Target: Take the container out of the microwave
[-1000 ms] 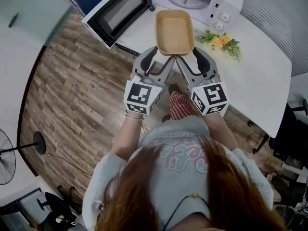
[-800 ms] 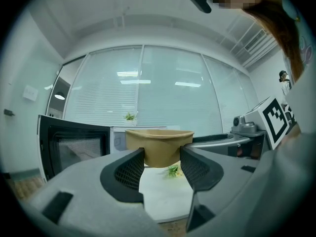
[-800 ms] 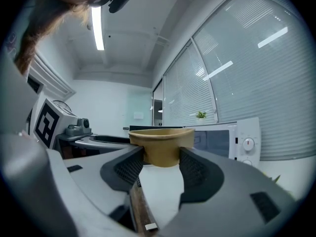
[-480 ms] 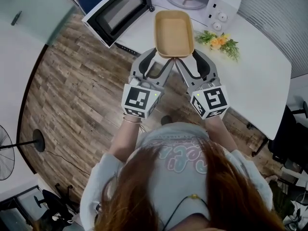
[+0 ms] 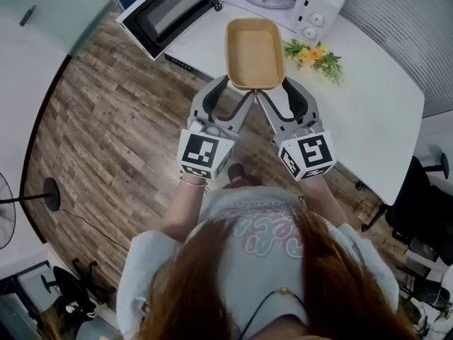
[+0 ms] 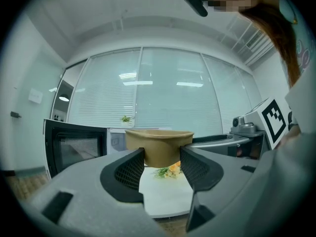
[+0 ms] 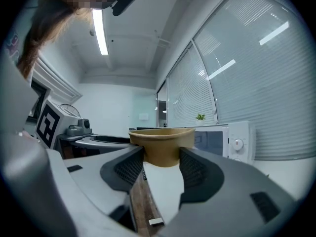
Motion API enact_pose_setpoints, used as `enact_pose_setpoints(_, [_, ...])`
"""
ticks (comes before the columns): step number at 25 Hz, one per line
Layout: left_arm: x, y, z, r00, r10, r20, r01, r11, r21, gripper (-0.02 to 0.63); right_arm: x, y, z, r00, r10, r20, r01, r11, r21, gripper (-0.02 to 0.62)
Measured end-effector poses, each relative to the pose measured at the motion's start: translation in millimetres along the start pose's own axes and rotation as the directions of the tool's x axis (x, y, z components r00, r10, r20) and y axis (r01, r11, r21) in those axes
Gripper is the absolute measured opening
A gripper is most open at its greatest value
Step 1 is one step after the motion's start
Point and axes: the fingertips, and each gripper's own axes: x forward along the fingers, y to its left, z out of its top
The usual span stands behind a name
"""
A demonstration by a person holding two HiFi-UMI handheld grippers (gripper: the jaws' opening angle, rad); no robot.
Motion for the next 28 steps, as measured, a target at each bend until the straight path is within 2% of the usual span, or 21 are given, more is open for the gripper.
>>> enact_pose_setpoints(9, [-21.9, -39.2, -1.4, 0.999, 0.040, -0.006, -0.040, 0.999, -0.019, 0.222, -43.3, 8.9, -1.7, 1.000, 0.031, -0.002, -0.031, 0.999, 0.008, 0.216])
enact_pose_setpoints(28, [-55.0, -107.8, 3.6, 0.999, 0.032, 0.000, -0.032, 0.999, -0.005, 0.222, -118.3, 23.1, 1.0, 1.000, 0.016, 0.019, -0.016, 1.000, 0.000, 0.216])
